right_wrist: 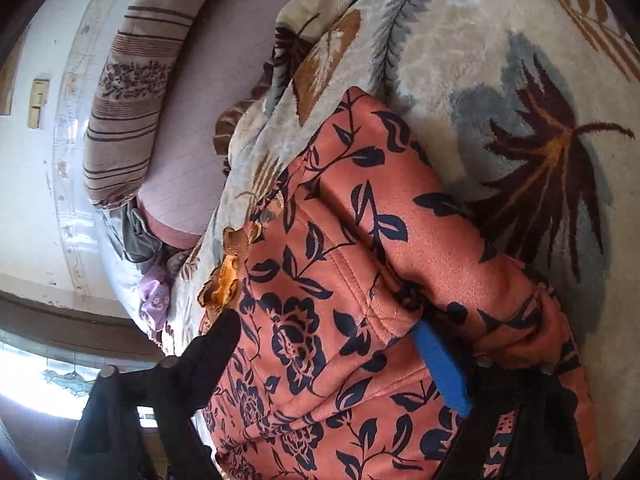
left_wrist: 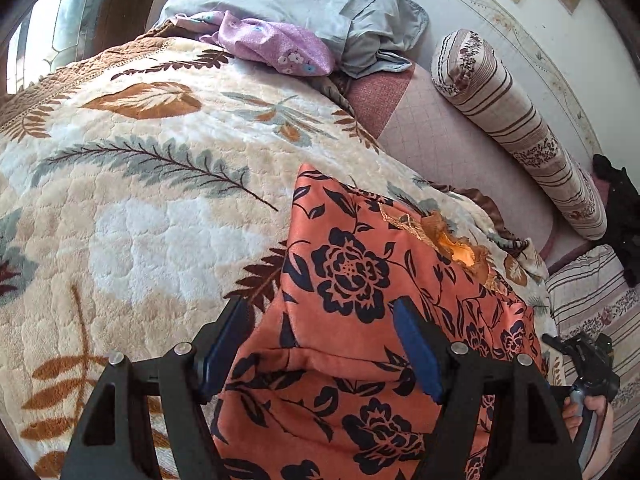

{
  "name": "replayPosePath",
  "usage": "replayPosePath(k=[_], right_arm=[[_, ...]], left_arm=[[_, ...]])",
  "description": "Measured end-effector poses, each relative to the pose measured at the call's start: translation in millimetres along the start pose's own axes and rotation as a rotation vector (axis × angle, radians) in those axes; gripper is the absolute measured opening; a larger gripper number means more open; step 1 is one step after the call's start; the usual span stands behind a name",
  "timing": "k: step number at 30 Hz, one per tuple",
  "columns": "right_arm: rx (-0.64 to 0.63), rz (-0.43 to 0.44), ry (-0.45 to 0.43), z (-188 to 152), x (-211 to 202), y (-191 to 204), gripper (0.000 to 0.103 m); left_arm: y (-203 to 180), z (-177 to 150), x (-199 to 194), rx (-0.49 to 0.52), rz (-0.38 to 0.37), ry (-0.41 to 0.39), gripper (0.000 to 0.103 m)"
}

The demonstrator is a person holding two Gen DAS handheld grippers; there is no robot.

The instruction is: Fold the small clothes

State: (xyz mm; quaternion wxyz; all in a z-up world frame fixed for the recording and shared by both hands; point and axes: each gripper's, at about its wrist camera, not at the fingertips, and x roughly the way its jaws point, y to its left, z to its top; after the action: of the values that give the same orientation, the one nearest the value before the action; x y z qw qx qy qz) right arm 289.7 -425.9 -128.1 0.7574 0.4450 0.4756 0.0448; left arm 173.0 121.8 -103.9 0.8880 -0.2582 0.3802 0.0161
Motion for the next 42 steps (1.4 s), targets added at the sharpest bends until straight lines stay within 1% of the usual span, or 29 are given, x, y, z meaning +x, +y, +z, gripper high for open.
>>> replayPosePath(k=[2, 4, 5, 9, 10, 11, 13, 14, 15, 17, 19, 21, 22, 23, 24, 25, 27, 28, 29, 30, 31, 33, 34, 35, 36, 38, 39, 41, 42], right_arm=[[-0.056, -0.102, 0.018, 1.1, 6.2, 9.7, 0.025], [-0.123, -0.181, 0.017, -0.2, 9.0, 21.0, 0.015], [-0.175, -0.211, -0.011, -2.5, 3.9, 30.1, 0.008], [-0.399, -0.258, -0.157, -24.6, -32.3, 71.6, 0.008], [-0.419, -0.284, -0.159, -30.1, -32.2, 70.3, 0.009], [-0.441, -0.329, -0.126, -34.1, -23.4, 63.4, 0.012], [-0.438, -0.419, -0.002, -33.5, 5.1, 39.2, 0.017], [-0.406, -0.374, -0.001, -31.8, 4.1, 29.7, 0.017], [-0.385, -0.333, -0.029, -30.0, -5.6, 27.1, 0.019], [-0.370, -0.352, -0.103, -26.6, -26.6, 29.6, 0.020], [-0.404, -0.360, -0.172, -23.8, -45.9, 42.0, 0.022], [-0.447, -0.331, -0.195, -23.2, -56.7, 60.6, 0.023], [-0.468, -0.280, -0.186, -22.3, -58.1, 70.0, 0.027], [-0.495, -0.226, -0.161, -21.3, -54.0, 79.7, 0.051], [-0.518, -0.174, -0.122, -21.7, -47.6, 89.0, 0.090], [-0.529, -0.119, -0.085, -24.0, -38.3, 95.5, 0.101], [-0.532, -0.061, -0.038, -27.3, -15.5, 96.5, 0.103], [-0.523, -0.086, -0.012, -25.6, 1.3, 89.4, 0.103], [-0.476, -0.140, 0.036, -21.8, 20.5, 76.0, 0.101], [-0.384, -0.185, 0.097, -16.3, 35.7, 57.3, 0.095], [-0.343, -0.164, 0.075, -15.6, 35.7, 50.3, 0.094], [-0.378, -0.088, 0.025, -18.1, 19.0, 60.6, 0.094], [-0.399, -0.060, 0.005, -19.3, 12.2, 66.8, 0.095], [-0.415, -0.049, -0.017, -18.1, 8.3, 72.3, 0.095], [-0.420, -0.038, -0.025, -15.7, 6.9, 75.7, 0.095], [-0.390, 0.016, 0.002, -3.5, 15.2, 73.8, 0.095], [-0.361, 0.016, 0.009, 3.0, 22.5, 67.8, 0.095], [-0.279, -0.045, 0.033, 18.9, 40.6, 48.7, 0.093], [-0.230, -0.014, 0.026, 21.5, 40.8, 43.2, 0.093]], left_arm=[[1.0, -0.7, 2.3, -0.008, 0.000, 0.016, 0.075], [3.8, -1.4, 4.3, -0.014, 0.016, 0.023, 0.075], [6.1, -1.6, 4.4, -0.024, 0.022, 0.024, 0.075], [12.5, -2.5, 7.1, -0.044, 0.047, 0.026, 0.075], [12.3, -2.2, 9.0, -0.044, 0.050, 0.031, 0.075], [11.6, -2.3, 11.1, -0.041, 0.051, 0.037, 0.075], [9.2, -4.0, 14.8, -0.017, 0.071, 0.050, 0.076], [8.3, -5.5, 17.4, -0.001, 0.090, 0.065, 0.076], [8.4, -6.8, 19.6, 0.010, 0.100, 0.075, 0.076], [6.8, -7.7, 21.5, 0.028, 0.116, 0.071, 0.076], [1.2, -8.3, 23.8, 0.063, 0.146, 0.076, 0.076], [-3.0, -9.7, 25.5, 0.101, 0.169, 0.080, 0.076], [-4.5, -10.3, 26.4, 0.117, 0.179, 0.082, 0.076], [-5.3, -10.4, 26.8, 0.129, 0.186, 0.083, 0.076], [-5.7, -10.5, 27.4, 0.136, 0.191, 0.085, 0.076], [-5.6, -10.2, 27.9, 0.141, 0.193, 0.087, 0.076], [-5.9, -9.0, 28.6, 0.147, 0.196, 0.094, 0.076], [-5.2, -7.5, 27.5, 0.140, 0.193, 0.099, 0.076], [-4.4, -5.2, 24.7, 0.127, 0.193, 0.098, 0.076], [-3.7, -1.8, 18.1, 0.110, 0.198, 0.070, 0.076], [-3.7, 1.3, 7.2, 0.100, 0.196, 0.019, 0.076], [-7.8, 7.0, -11.4, 0.113, 0.171, -0.064, 0.076], [-9.8, 9.1, -14.4, 0.120, 0.155, -0.077, 0.076], [-11.0, 9.9, -12.1, 0.125, 0.142, -0.065, 0.076], [-11.6, 9.0, -3.7, 0.138, 0.148, -0.027, 0.076], [-12.8, 0.7, 28.1, 0.204, 0.262, 0.109, 0.076], [-9.9, -4.6, 37.8, 0.216, 0.298, 0.145, 0.076], [-13.9, -4.8, 29.3, 0.221, 0.313, 0.078, 0.076], [-16.7, -4.2, 26.4, 0.234, 0.315, 0.071, 0.076]])
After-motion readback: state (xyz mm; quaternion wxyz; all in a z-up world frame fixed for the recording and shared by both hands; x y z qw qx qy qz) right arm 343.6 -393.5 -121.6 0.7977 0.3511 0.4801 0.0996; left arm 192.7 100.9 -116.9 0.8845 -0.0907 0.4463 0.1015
